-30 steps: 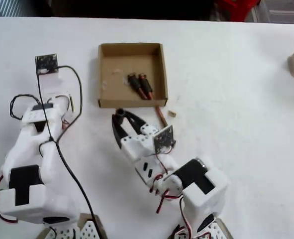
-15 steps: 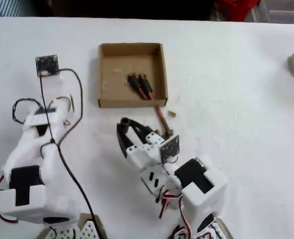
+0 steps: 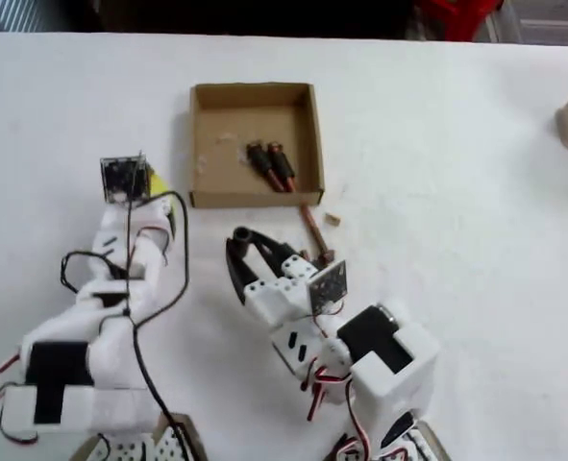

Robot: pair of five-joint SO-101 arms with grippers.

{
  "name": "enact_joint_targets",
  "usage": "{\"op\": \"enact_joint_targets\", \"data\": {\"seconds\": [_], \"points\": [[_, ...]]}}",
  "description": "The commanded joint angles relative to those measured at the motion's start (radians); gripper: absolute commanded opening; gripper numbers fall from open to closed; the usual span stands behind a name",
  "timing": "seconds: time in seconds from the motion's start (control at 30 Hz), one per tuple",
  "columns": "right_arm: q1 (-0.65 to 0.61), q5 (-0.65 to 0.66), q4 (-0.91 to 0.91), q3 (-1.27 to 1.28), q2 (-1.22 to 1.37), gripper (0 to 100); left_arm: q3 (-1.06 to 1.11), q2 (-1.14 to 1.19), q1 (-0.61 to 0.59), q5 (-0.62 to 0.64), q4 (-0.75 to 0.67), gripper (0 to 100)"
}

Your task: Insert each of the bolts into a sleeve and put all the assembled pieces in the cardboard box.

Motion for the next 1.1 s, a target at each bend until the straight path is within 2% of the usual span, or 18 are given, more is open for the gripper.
{"op": "enact_joint_targets", "data": {"seconds": [0.0,0.23,0.4,1.07], "points": [[0.001,-0.008,-0.024,0.000,-0.005,1.5,0.034,-0.213,0.047,0.002,-0.075,2],[0.001,-0.008,-0.019,0.000,-0.005,1.5,0.209,-0.542,0.122,0.002,-0.160,2],[-0.002,-0.008,-0.018,0.000,-0.005,1.5,0.342,-0.777,0.206,0.009,-0.110,2],[-0.018,-0.008,-0.016,0.000,-0.004,1.5,0.391,-1.523,0.410,0.011,0.592,2]]}}
